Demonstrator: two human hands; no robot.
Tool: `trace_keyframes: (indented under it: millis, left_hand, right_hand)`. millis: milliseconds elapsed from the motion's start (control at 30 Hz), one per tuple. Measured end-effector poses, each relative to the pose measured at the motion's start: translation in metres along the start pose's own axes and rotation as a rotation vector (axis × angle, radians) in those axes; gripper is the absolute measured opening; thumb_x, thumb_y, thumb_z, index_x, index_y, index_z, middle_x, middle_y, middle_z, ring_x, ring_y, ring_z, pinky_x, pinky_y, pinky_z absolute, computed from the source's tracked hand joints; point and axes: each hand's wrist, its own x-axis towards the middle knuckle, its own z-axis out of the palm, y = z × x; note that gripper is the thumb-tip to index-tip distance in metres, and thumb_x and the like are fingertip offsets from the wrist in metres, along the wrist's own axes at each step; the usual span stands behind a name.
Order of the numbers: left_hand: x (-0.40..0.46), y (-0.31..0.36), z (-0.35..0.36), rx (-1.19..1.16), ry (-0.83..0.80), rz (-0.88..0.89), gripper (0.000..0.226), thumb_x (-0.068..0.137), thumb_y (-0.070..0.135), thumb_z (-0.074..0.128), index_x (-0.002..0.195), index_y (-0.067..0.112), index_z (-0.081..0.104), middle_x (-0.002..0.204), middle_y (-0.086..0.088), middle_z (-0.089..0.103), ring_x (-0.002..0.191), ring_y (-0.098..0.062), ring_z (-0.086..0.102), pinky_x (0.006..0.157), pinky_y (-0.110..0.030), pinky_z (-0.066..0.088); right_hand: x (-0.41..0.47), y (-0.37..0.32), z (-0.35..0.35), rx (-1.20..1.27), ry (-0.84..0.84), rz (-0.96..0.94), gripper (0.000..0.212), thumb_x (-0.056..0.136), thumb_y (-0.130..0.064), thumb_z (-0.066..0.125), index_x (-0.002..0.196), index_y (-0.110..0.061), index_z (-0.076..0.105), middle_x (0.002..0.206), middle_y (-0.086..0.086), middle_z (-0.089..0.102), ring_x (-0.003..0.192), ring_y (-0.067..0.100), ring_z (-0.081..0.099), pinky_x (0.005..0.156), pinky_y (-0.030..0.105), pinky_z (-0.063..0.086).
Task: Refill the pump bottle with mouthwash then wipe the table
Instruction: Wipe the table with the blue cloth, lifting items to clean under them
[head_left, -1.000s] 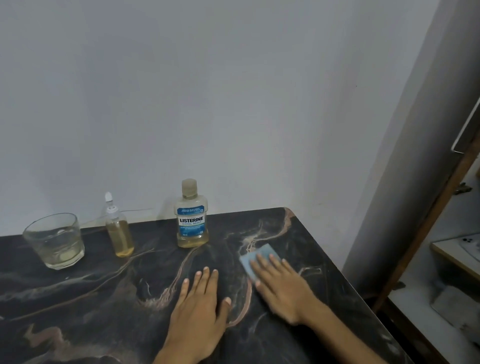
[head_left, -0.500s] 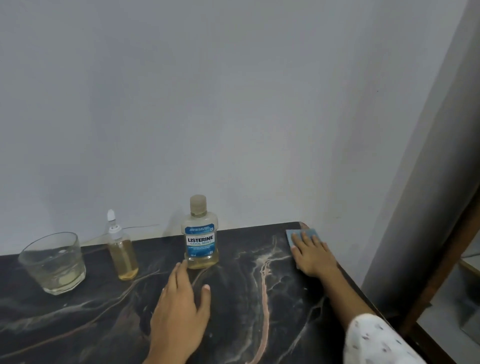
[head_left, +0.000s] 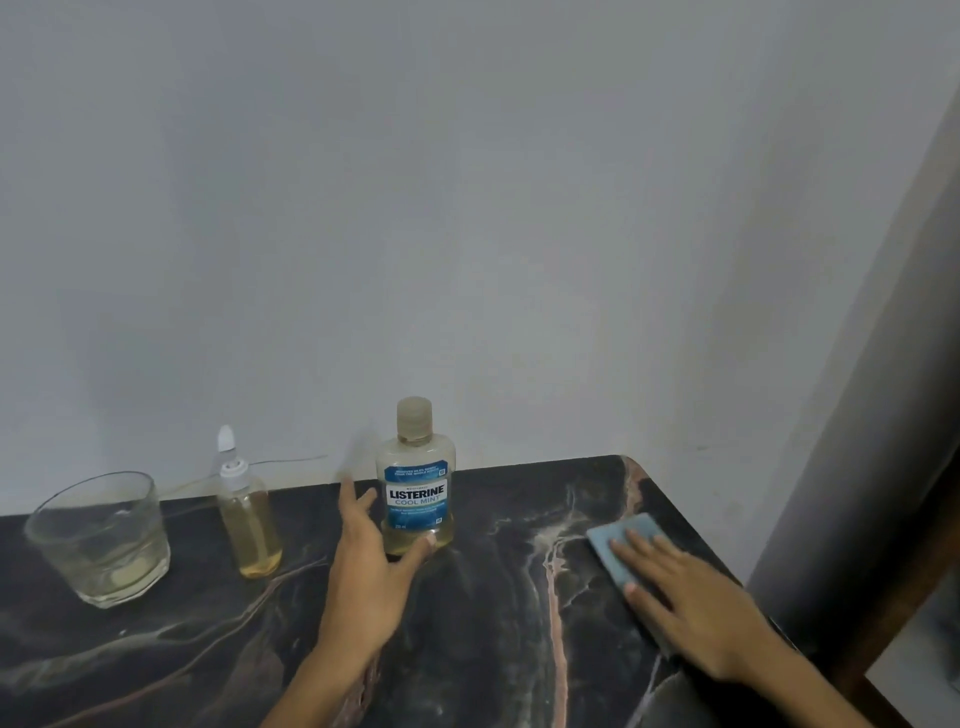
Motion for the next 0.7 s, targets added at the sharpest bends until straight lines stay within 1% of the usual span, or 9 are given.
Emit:
trace_keyframes:
  millis: [67, 133, 200, 233, 300, 400, 533, 633, 700]
  left_hand:
    - [0.009, -0.001, 0.001, -0.052, 0.006, 0.010, 0.096, 0.079, 0.013, 0.073, 0.149, 0.012, 0.008, 0.143, -0.006, 0.043, 0.127, -0.014, 0.043, 0.103, -0.031, 0.036]
    - [0.018, -0.002, -0.001, -0.095, 0.011, 0.003, 0.073, 0.079, 0.006, 0.072, 0.140, 0.009, 0.032, 0.128, -0.006, 0.054, 0.111, -0.012, 0.052, 0.093, -0.022, 0.042]
    - [0.026, -0.002, -0.003, -0.098, 0.031, 0.011, 0.047, 0.078, 0.002, 0.072, 0.119, 0.013, 0.051, 0.110, -0.003, 0.061, 0.095, -0.012, 0.058, 0.077, -0.012, 0.044]
    - [0.029, -0.001, -0.005, -0.088, 0.032, 0.029, 0.039, 0.077, 0.000, 0.072, 0.108, 0.017, 0.054, 0.104, -0.001, 0.062, 0.089, -0.011, 0.059, 0.071, -0.009, 0.043]
    - [0.031, 0.001, -0.007, -0.076, 0.020, 0.065, 0.035, 0.077, -0.001, 0.072, 0.099, 0.020, 0.054, 0.096, 0.004, 0.062, 0.086, -0.010, 0.058, 0.070, -0.008, 0.042]
    - [0.032, 0.007, -0.015, -0.090, 0.033, 0.117, 0.033, 0.079, -0.001, 0.070, 0.097, 0.021, 0.053, 0.089, 0.016, 0.061, 0.085, -0.004, 0.059, 0.070, -0.008, 0.045]
    - [0.037, 0.022, -0.037, -0.074, 0.079, 0.207, 0.031, 0.081, 0.006, 0.070, 0.100, 0.022, 0.052, 0.089, 0.021, 0.057, 0.082, 0.006, 0.055, 0.065, -0.002, 0.043]
    - [0.040, 0.031, -0.052, -0.046, 0.099, 0.239, 0.032, 0.082, 0.009, 0.070, 0.102, 0.024, 0.050, 0.089, 0.028, 0.053, 0.080, 0.010, 0.052, 0.061, -0.002, 0.039]
    - [0.040, 0.036, -0.060, -0.042, 0.104, 0.239, 0.032, 0.083, 0.011, 0.069, 0.103, 0.025, 0.048, 0.090, 0.027, 0.052, 0.078, 0.010, 0.051, 0.061, -0.004, 0.037]
  right_hand:
    - [0.034, 0.008, -0.004, -0.052, -0.050, 0.117, 0.054, 0.101, -0.050, 0.015, 0.151, -0.034, 0.003, 0.159, -0.009, -0.001, 0.147, 0.015, 0.004, 0.119, 0.032, 0.009]
    - [0.069, -0.003, -0.003, -0.060, -0.088, 0.176, 0.053, 0.103, -0.044, 0.015, 0.153, -0.028, 0.006, 0.161, -0.002, 0.001, 0.148, 0.021, 0.003, 0.119, 0.037, 0.007]
    - [0.095, -0.033, 0.002, -0.044, -0.094, 0.158, 0.052, 0.103, -0.041, 0.015, 0.153, -0.028, 0.007, 0.161, -0.001, 0.002, 0.147, 0.023, 0.002, 0.118, 0.040, 0.003]
    - [0.104, -0.053, 0.005, -0.030, -0.087, 0.125, 0.051, 0.103, -0.040, 0.015, 0.153, -0.029, 0.008, 0.161, -0.002, 0.002, 0.147, 0.023, 0.002, 0.118, 0.040, 0.002]
    - [0.112, -0.097, 0.012, -0.001, -0.079, 0.019, 0.050, 0.103, -0.040, 0.016, 0.152, -0.031, 0.010, 0.160, -0.003, 0.003, 0.147, 0.021, 0.003, 0.118, 0.038, 0.001]
    - [0.091, -0.148, 0.015, -0.011, -0.086, -0.179, 0.050, 0.103, -0.039, 0.017, 0.152, -0.032, 0.010, 0.160, -0.004, 0.003, 0.147, 0.020, 0.000, 0.117, 0.037, -0.001]
    - [0.023, -0.140, 0.020, 0.072, -0.065, -0.465, 0.048, 0.102, -0.046, 0.019, 0.149, -0.044, 0.011, 0.158, -0.018, 0.001, 0.145, 0.006, -0.010, 0.115, 0.025, -0.011]
    - [-0.002, -0.104, 0.013, 0.130, -0.073, -0.416, 0.045, 0.098, -0.057, 0.018, 0.140, -0.062, 0.003, 0.150, -0.033, -0.009, 0.138, -0.010, -0.016, 0.105, 0.011, -0.019]
    - [0.012, -0.088, 0.009, 0.098, -0.049, -0.295, 0.046, 0.099, -0.054, 0.021, 0.141, -0.057, 0.001, 0.150, -0.030, -0.007, 0.142, -0.004, -0.010, 0.109, 0.013, -0.014]
